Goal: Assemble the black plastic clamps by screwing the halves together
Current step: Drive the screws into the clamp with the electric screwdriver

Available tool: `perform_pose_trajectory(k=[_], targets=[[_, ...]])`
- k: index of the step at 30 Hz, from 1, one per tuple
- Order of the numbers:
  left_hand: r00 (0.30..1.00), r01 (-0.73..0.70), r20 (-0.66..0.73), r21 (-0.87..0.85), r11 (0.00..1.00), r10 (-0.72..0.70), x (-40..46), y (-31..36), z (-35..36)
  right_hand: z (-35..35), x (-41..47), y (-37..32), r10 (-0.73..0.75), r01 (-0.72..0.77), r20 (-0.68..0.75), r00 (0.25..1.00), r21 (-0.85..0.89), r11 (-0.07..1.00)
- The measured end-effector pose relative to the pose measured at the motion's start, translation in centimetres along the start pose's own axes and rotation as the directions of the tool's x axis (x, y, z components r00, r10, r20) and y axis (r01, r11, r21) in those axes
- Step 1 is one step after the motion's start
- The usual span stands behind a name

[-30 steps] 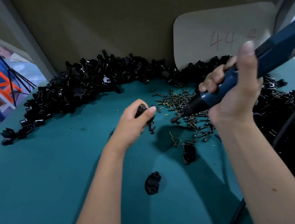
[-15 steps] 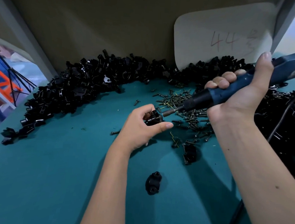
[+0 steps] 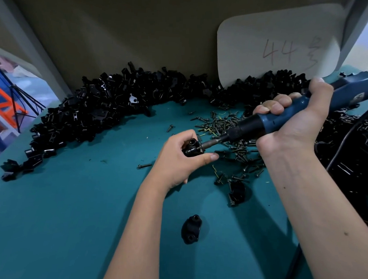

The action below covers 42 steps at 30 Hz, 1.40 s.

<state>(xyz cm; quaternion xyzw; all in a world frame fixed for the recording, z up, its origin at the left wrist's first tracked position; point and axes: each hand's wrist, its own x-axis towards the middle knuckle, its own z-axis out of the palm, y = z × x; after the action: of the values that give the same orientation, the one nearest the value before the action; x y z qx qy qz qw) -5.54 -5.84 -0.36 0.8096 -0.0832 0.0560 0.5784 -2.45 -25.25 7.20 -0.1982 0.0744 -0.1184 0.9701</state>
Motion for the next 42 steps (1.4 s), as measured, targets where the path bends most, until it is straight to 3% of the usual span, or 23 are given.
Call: perform_pose_trajectory(k=[7,23,31,42], targets=[[1.0,0.016,-0.013,0.034,0.999,-0.016,-0.1,0.3,0.3,0.1,0.1,0.0,-0.004,0.004,0.009,1.0,-0.001,1.0],[0.987,0.011,-0.159,0.29,0.957,0.037,0.2,0.3,1.3,0.0,0.4,0.1,-0.017,0.017,0.023,1.0,-0.011,1.0],[0.98,0.037,-0.2,0.281,0.959,0.021,0.4,0.0,0.9,0.1,0.2,0.1,-0.005,0.005,0.019,1.0,0.0,1.0],[0.987,-0.041,-0.137,0.311,0.949,0.087,0.4,-0.2,1.2,0.0,0.2,0.3,-0.012,0.012,0.009,1.0,-0.015,1.0]])
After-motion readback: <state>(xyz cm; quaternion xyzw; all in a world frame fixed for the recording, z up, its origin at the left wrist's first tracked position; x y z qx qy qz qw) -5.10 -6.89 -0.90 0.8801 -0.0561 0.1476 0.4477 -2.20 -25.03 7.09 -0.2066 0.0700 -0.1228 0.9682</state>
